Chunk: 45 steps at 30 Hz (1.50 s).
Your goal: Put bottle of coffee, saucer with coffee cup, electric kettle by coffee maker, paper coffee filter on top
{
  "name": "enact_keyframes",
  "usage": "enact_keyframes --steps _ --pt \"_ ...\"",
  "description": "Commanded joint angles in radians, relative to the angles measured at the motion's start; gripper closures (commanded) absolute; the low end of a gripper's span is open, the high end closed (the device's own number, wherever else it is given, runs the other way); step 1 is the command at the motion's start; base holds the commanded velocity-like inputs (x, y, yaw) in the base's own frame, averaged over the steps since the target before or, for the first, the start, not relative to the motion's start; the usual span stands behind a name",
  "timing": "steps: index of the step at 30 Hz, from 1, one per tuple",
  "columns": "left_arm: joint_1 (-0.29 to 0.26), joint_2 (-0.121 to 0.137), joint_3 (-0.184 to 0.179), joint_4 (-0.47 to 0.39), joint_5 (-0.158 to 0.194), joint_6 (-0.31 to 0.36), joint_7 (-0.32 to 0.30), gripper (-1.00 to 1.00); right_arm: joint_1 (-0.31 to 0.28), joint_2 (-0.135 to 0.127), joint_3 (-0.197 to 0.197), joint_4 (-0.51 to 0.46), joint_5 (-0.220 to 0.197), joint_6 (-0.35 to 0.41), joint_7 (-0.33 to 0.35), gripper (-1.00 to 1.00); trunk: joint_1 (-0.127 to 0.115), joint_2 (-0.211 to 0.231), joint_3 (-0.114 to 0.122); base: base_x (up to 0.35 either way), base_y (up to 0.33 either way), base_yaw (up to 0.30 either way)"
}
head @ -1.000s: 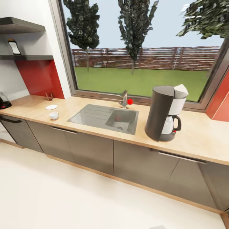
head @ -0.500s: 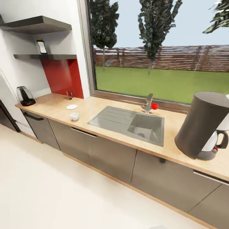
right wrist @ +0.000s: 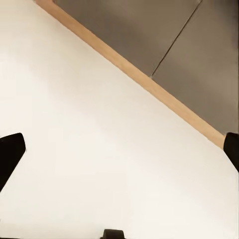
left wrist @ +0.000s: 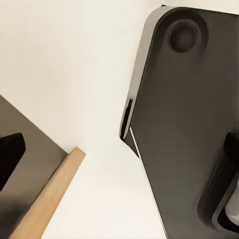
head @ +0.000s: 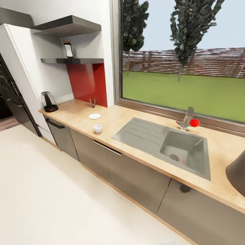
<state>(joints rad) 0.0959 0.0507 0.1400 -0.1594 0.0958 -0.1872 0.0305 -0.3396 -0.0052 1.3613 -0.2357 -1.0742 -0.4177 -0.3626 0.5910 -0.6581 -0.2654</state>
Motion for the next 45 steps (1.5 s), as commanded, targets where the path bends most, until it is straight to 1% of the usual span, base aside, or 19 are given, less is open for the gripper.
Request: enact_keyframes --steps 1,11,23,24,25,26,27,29,31,33,36,38,45 --pt "0.000 0.000 -0.002 -0.002 0.010 -0.001 0.000 -1.00 -0.001 -0.001 0.009 -0.002 -0.007 -0.003 -0.006 -1.00 0.001 -0.001 -0.001 0.331 0.051 0.280" --pt "0.000 0.001 -0.002 -0.001 0.010 -0.001 0.000 -1.00 -0.001 -0.001 0.009 -0.002 -0.007 -0.003 -0.007 -1.00 0.001 -0.001 0.005 0.331 0.086 0.279" --pt "0.000 0.000 -0.002 0.000 0.010 -0.001 0.000 -1.00 -0.001 -0.001 0.009 -0.002 -0.007 -0.001 -0.006 -1.00 0.001 -0.001 0.012 0.263 0.237 0.279" --pt "0.000 0.001 -0.002 0.000 0.010 -0.001 0.000 -1.00 -0.001 -0.001 0.009 -0.002 -0.007 0.009 -0.006 -1.00 0.001 -0.001 0.012 0.255 0.246 0.278" --pt "0.000 0.001 -0.003 -0.001 0.010 -0.001 0.000 -1.00 0.005 -0.002 0.010 0.003 -0.007 0.063 -0.006 -1.00 0.001 -0.001 0.012 0.255 0.246 0.278" --pt "0.000 0.000 -0.004 -0.001 0.008 0.000 0.000 -1.00 0.066 -0.004 0.008 0.025 -0.007 0.315 -0.004 -1.00 0.001 -0.001 0.012 0.255 0.246 0.268" --pt "0.000 0.000 -0.004 -0.001 0.007 0.000 0.000 -1.00 0.085 -0.005 0.008 0.027 -0.007 0.365 -0.004 -1.00 0.001 -0.001 0.012 0.255 0.246 0.251" --pt "0.000 0.000 -0.006 -0.002 0.004 0.000 -0.001 -1.00 0.119 -0.005 0.007 0.029 -0.008 0.424 -0.004 -1.00 0.001 -0.001 0.012 0.255 0.245 0.228" --pt "0.000 0.000 -0.008 -0.001 0.001 0.000 -0.001 -1.00 0.142 -0.004 0.007 0.029 -0.009 0.454 -0.004 -1.00 0.001 -0.001 0.012 0.255 0.246 0.196" --pt "0.001 0.000 -0.009 -0.001 0.000 0.000 -0.001 -1.00 0.148 -0.001 0.007 0.028 -0.010 0.461 -0.004 -1.00 0.001 -0.001 0.012 0.255 0.245 0.141" --pt "0.000 0.000 -0.011 0.000 -0.004 0.000 -0.001 -1.00 0.154 0.014 0.007 0.026 -0.009 0.461 -0.003 -1.00 0.001 -0.001 0.012 0.255 0.245 0.043" --pt "0.001 -0.001 -0.011 0.000 -0.005 0.000 -0.001 -1.00 0.155 0.019 0.008 0.025 -0.009 0.460 -0.003 -1.00 0.001 -0.001 0.012 0.255 0.245 0.010" --pt "0.000 -0.001 -0.013 -0.001 -0.005 0.000 -0.002 -1.00 0.156 0.025 0.007 0.023 -0.010 0.454 -0.003 -1.00 0.001 -0.001 0.012 0.256 0.245 0.002"
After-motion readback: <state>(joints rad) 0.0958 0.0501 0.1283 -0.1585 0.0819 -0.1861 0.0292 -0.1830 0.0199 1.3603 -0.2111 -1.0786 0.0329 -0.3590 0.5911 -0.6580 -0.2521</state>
